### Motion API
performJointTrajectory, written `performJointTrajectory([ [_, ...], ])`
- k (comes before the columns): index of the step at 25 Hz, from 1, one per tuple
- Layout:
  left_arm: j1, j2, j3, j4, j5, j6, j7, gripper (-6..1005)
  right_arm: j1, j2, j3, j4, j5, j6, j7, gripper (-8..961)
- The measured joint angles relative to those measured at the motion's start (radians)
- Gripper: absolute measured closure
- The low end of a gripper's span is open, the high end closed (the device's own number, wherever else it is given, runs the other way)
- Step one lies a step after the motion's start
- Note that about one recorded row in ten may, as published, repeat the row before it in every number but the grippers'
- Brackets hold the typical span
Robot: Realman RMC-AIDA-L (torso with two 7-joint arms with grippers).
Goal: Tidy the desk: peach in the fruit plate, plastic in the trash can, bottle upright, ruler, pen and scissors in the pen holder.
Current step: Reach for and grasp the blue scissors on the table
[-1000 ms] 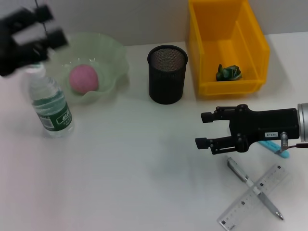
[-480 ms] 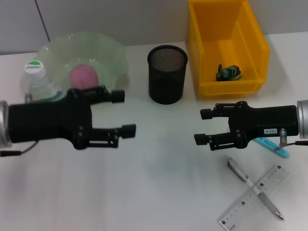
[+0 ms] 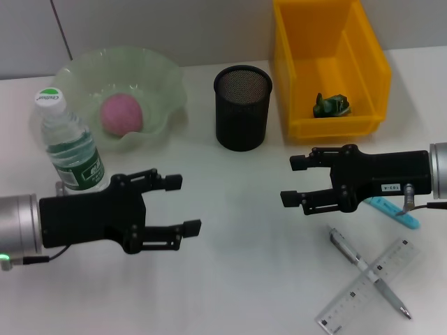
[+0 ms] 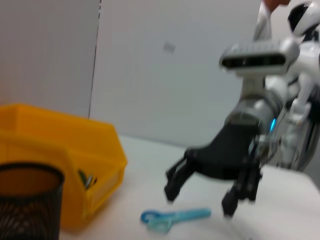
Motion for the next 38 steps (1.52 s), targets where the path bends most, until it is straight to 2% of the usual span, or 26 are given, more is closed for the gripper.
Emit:
performJointTrajectory([
  [5, 0.011, -0.002, 0.007, -0.047, 0.021, -0.057, 0.064, 137, 0.001, 0.000, 0.000, 0.000, 0.000, 0.001, 0.008, 150],
  [14, 0.017, -0.004, 0.036, -0.056, 0.022, -0.079, 0.093, 138, 0.006, 0.003, 0.011, -0.009, 0.031, -0.001, 0.035, 150],
  [17, 0.017, -0.006, 0.037, -0.058, 0.019, -0.085, 0.102, 138, 0.014, 0.002, 0.004, -0.072, 0.057, -0.016, 0.143, 150],
  [20, 0.013, -0.006, 0.034, -0.059, 0.016, -0.087, 0.104, 138, 0.029, -0.003, -0.050, -0.190, 0.029, -0.028, 0.338, 150],
  [25, 0.004, -0.006, 0.029, -0.079, 0.013, -0.099, 0.104, 138, 0.082, -0.008, -0.118, -0.422, -0.169, -0.078, 0.702, 150],
  [27, 0.003, -0.006, 0.028, -0.081, 0.012, -0.105, 0.104, 138, 0.122, -0.015, -0.118, -0.463, -0.275, -0.123, 0.800, 150],
  [31, 0.001, -0.005, 0.028, -0.082, 0.012, -0.119, 0.100, 138, 0.214, -0.039, -0.118, -0.470, -0.471, -0.212, 0.948, 150],
  [32, 0.000, -0.005, 0.028, -0.082, 0.010, -0.125, 0.098, 138, 0.254, -0.046, -0.119, -0.467, -0.563, -0.246, 0.982, 150],
  [38, -0.001, -0.005, 0.029, -0.082, -0.006, -0.132, 0.096, 138, 0.318, -0.048, -0.135, -0.445, -0.730, -0.285, 0.993, 151],
])
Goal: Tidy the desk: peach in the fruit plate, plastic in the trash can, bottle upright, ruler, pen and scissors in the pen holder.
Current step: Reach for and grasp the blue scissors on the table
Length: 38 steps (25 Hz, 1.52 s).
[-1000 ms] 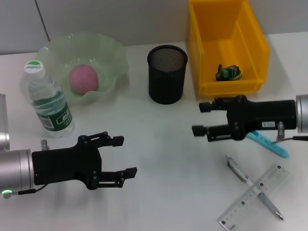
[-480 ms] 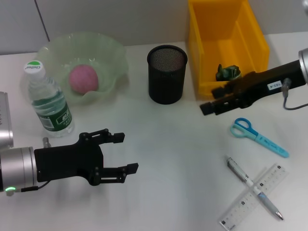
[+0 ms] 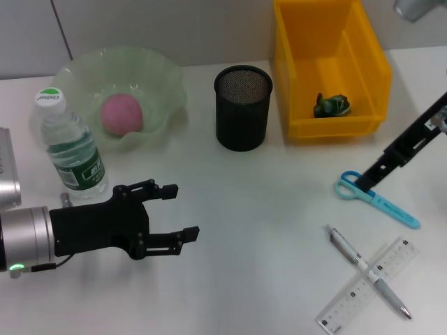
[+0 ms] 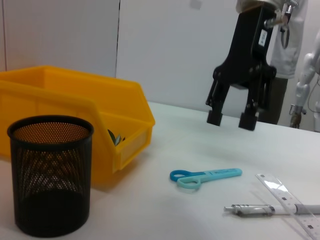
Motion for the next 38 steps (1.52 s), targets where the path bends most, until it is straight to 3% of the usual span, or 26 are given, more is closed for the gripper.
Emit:
performJointTrajectory([
  [5, -0.008, -0.001, 0.007, -0.005, -0.009, -0.005, 0.000, 138, 0.025, 0.001, -0.049, 0.049, -0.097, 0.046, -0.002, 150],
  [17, -0.011, -0.002, 0.009, -0.024, -0.009, -0.009, 0.007, 138, -0.003, 0.013, -0.181, 0.141, -0.112, 0.208, -0.034, 168],
  [38, -0.011, -0.003, 0.008, -0.027, -0.009, -0.021, 0.008, 138, 0.003, 0.043, -0.204, 0.261, -0.127, 0.358, -0.071, 213],
])
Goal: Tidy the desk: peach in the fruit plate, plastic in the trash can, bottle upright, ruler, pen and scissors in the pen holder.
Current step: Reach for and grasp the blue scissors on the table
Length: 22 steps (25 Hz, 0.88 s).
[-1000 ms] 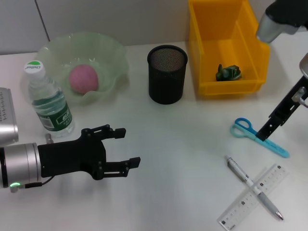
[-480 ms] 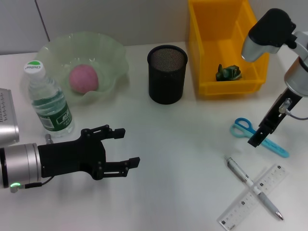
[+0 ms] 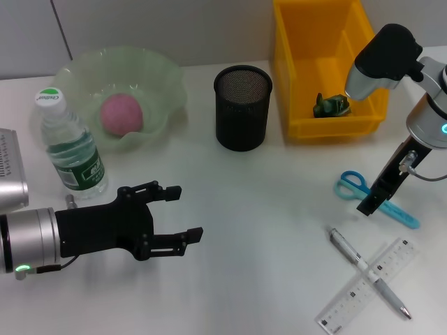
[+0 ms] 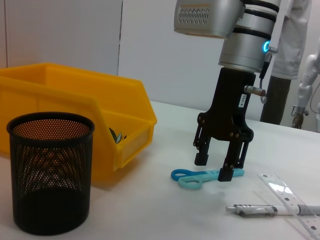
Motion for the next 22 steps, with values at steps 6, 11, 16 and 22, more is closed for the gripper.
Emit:
performJointTrajectory([
  [6, 0.001, -0.002, -0.001, 0.000, 0.000, 0.000, 0.000, 138, -0.001, 0.000, 0.001, 0.005, 0.000, 0.013, 0.000, 289],
  [11, 0.001, -0.002, -0.001, 0.000, 0.000, -0.004, 0.000, 138, -0.001, 0.000, 0.002, 0.017, 0.000, 0.027, 0.000, 319],
  [16, 0.000, -0.002, 0.002, 0.000, 0.000, -0.009, 0.000, 138, -0.001, -0.001, 0.001, 0.022, 0.000, 0.033, 0.004, 348],
  [22, 0.000, -0.002, 0.002, 0.000, -0.006, -0.009, 0.000, 138, -0.001, -0.001, 0.006, 0.026, 0.000, 0.035, 0.007, 384],
])
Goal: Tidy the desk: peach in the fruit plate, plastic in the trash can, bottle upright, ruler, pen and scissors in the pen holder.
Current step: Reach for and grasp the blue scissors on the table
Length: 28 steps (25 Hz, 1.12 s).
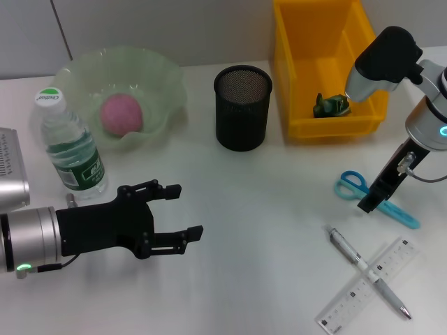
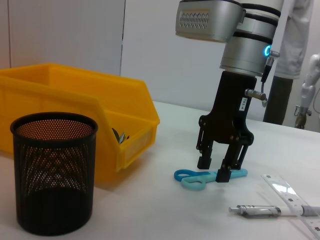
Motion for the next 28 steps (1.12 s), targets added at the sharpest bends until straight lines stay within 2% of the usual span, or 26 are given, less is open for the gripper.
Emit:
performJointTrajectory([
  [2, 0.000, 0.000, 0.000, 0.000, -0.002, 0.000, 0.000, 138, 0.000, -0.001, 0.004, 0.000, 0.000, 0.000, 0.001, 438],
  [14, -0.003, 0.000, 0.000, -0.010, -0.005, 0.000, 0.000, 138, -0.009, -0.001, 0.005, 0.002, -0.010, 0.015, 0.005, 459],
  [24, -0.004, 0.000, 0.000, -0.012, -0.005, 0.000, 0.000, 138, -0.011, 0.000, 0.005, 0.002, -0.010, 0.016, 0.007, 541],
  [28, -0.006, 0.000, 0.000, -0.012, -0.005, 0.000, 0.000, 138, -0.011, 0.003, 0.005, 0.001, -0.010, 0.020, 0.007, 542],
])
